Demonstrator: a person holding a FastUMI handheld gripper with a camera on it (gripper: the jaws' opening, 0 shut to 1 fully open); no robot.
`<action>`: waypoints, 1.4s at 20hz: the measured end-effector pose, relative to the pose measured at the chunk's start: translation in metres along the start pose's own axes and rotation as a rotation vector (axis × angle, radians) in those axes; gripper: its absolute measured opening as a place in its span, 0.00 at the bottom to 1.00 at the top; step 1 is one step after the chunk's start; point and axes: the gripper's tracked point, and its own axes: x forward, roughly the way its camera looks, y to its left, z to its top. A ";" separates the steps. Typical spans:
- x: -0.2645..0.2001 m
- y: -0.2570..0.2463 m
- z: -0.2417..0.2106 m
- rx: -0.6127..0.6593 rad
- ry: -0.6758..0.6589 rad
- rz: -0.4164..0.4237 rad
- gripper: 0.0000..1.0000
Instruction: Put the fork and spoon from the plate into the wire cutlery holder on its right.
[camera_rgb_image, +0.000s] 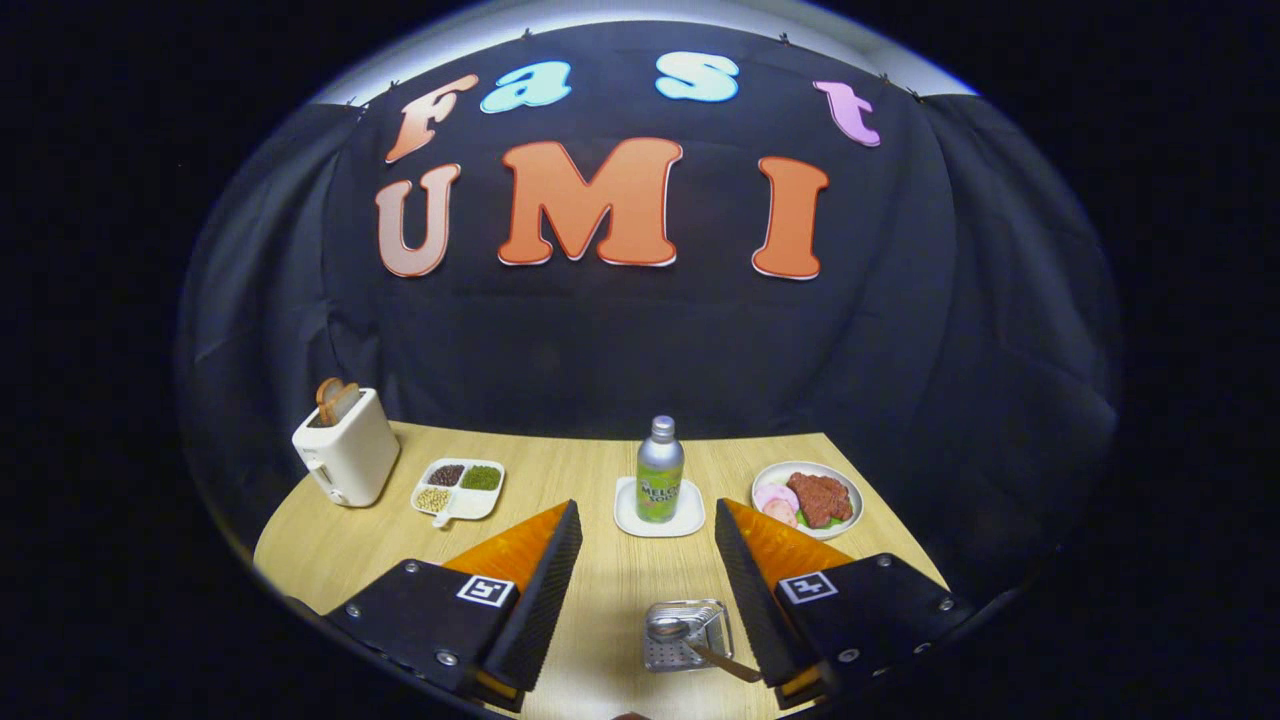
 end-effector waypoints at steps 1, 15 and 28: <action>-0.004 0.006 0.009 -0.010 -0.033 0.004 0.82; -0.032 0.156 -0.024 -0.060 -0.007 0.160 0.88; -0.035 0.228 -0.162 -0.087 0.441 0.226 0.89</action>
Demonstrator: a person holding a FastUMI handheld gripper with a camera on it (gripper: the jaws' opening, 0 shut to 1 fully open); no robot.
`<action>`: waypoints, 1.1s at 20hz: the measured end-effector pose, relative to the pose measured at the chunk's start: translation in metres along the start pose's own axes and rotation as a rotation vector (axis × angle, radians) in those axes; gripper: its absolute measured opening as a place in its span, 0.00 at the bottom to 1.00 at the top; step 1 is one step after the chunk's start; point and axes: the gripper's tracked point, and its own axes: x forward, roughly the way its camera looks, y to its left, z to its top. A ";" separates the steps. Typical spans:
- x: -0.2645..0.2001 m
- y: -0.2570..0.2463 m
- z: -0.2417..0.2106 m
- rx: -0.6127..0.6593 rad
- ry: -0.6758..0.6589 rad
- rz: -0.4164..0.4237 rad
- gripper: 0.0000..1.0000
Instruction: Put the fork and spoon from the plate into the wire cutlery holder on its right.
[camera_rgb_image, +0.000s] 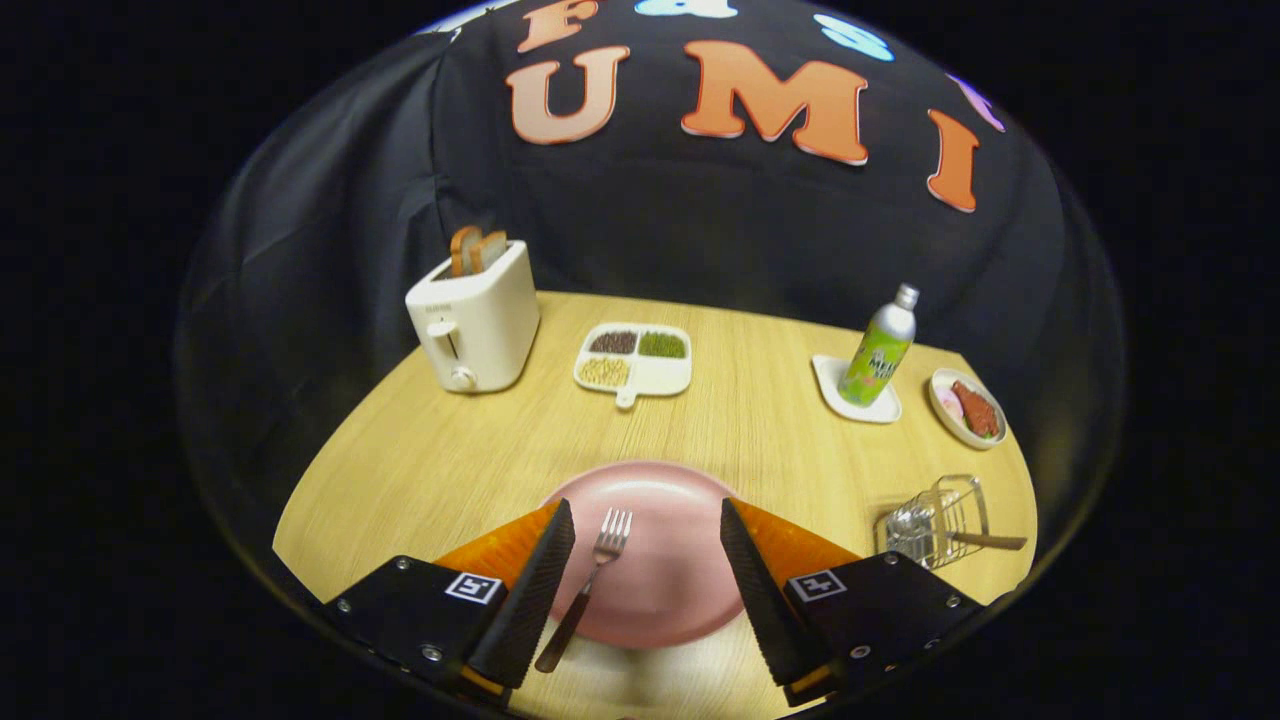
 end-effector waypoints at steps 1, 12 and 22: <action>0.008 0.006 -0.010 0.003 0.051 0.007 0.89; 0.045 0.029 -0.086 0.027 0.396 0.013 0.48; 0.046 0.008 -0.083 0.076 0.373 0.015 0.05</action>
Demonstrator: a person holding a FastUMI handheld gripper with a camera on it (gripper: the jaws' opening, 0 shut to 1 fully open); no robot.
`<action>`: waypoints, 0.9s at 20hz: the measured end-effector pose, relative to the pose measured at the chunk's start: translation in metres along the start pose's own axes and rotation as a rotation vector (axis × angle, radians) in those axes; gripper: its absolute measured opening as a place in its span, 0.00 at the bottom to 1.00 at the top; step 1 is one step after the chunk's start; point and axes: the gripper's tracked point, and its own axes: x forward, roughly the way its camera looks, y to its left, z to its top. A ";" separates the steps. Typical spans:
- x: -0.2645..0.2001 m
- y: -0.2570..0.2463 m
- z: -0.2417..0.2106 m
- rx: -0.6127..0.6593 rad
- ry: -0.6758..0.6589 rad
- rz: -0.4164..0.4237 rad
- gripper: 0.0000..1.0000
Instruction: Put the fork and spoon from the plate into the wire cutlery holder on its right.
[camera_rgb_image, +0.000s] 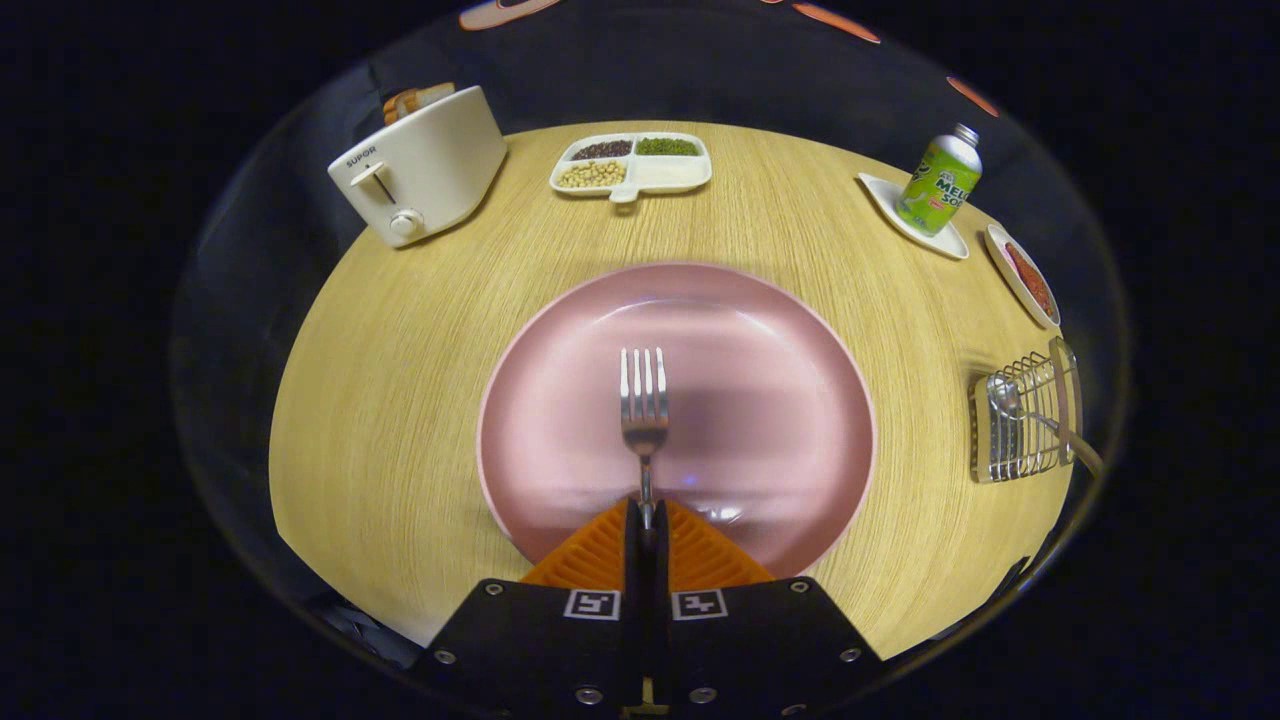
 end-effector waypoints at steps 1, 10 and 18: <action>-0.004 -0.005 0.007 0.004 -0.035 0.005 0.05; -0.077 -0.093 0.051 0.064 -0.214 -0.035 0.04; -0.135 -0.217 0.052 0.113 -0.232 -0.145 0.04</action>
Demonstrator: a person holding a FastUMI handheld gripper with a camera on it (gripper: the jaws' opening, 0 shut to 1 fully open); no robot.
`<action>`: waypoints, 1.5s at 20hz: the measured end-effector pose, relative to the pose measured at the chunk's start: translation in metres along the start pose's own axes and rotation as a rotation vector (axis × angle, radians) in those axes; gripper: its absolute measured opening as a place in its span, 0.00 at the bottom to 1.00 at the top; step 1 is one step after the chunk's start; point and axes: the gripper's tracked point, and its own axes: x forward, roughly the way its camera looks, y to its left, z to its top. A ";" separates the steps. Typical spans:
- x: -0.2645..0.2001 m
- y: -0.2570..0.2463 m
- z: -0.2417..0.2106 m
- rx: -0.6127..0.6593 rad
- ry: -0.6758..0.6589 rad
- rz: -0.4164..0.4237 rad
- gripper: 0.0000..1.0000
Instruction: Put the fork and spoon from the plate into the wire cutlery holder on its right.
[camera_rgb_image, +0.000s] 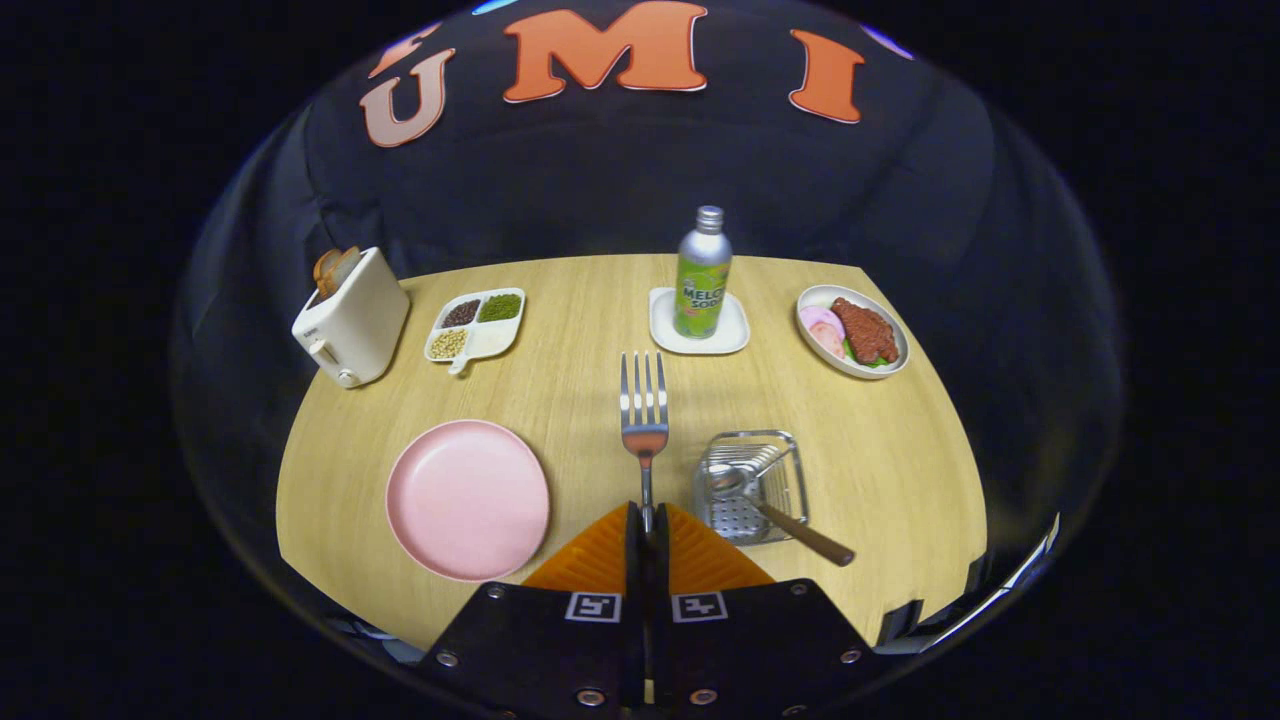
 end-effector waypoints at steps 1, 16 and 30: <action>-0.001 -0.012 0.000 -0.005 0.007 -0.011 0.04; 0.014 -0.068 -0.052 -0.199 0.426 -0.012 0.04; 0.035 -0.047 -0.005 -0.193 0.309 0.014 0.13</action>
